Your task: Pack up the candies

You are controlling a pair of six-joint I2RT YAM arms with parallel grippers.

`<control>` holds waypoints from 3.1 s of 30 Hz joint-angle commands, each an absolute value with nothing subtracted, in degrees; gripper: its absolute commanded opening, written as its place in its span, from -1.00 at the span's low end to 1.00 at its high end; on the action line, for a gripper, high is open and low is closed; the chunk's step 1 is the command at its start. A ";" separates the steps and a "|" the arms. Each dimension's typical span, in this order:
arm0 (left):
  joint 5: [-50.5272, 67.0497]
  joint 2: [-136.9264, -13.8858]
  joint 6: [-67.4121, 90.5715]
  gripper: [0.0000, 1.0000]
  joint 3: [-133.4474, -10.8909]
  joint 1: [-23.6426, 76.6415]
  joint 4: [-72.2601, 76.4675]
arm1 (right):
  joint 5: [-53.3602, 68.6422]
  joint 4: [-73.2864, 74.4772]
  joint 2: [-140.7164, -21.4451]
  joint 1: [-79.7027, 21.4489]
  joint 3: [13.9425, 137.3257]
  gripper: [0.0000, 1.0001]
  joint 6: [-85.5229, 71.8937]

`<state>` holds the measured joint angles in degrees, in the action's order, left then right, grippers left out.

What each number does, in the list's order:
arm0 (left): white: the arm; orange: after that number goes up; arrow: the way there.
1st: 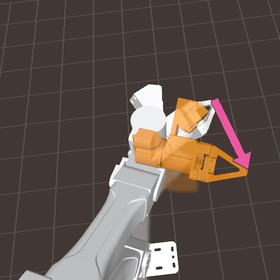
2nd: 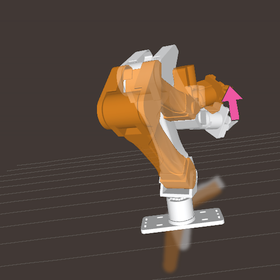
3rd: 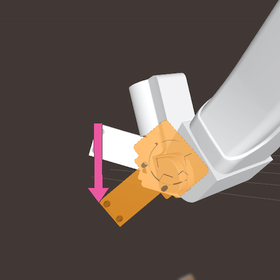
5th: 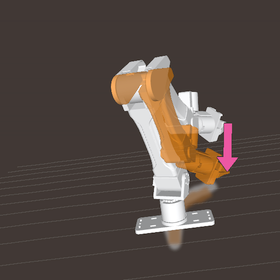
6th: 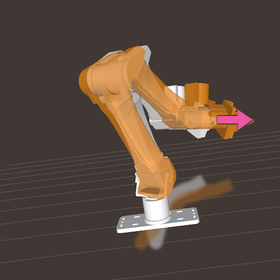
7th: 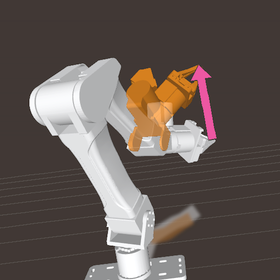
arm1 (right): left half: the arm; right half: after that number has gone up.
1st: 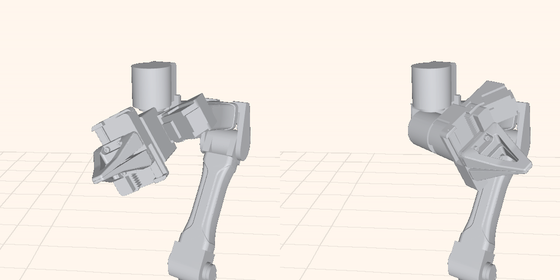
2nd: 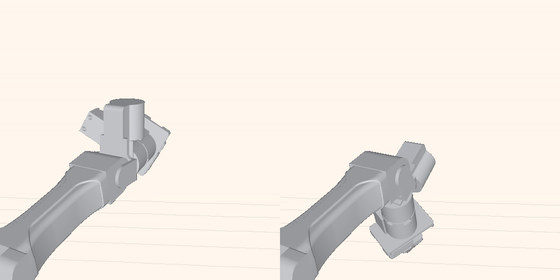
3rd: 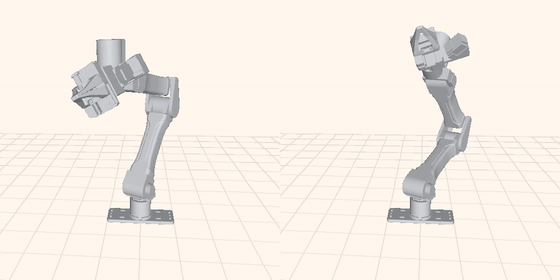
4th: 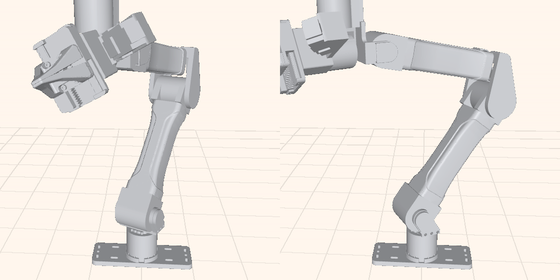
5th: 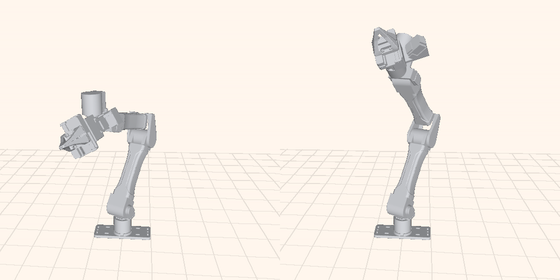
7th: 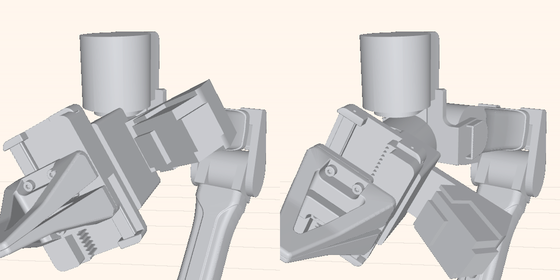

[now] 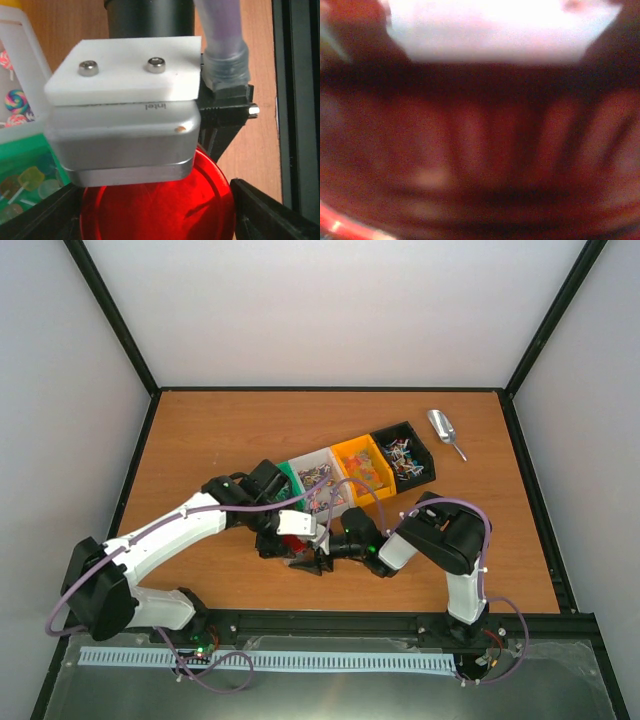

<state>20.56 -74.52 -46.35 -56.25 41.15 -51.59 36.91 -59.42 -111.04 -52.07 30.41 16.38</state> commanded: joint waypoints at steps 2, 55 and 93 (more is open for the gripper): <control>21.01 -72.74 -44.36 0.72 -58.52 41.22 -53.52 | 33.89 -53.41 -112.90 -52.42 28.68 -0.38 19.31; 21.67 -76.09 -52.74 0.44 -63.32 42.35 -57.52 | 32.31 -54.58 -113.02 -52.47 28.65 -0.41 16.70; 12.75 -66.71 -19.33 0.50 -50.47 42.54 -42.04 | 30.05 -54.28 -113.73 -52.47 29.78 -0.43 14.66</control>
<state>13.87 -65.71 -19.05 -49.87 42.19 -43.05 33.28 -60.16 -111.15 -52.16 30.41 12.75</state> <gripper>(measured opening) 0.750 0.724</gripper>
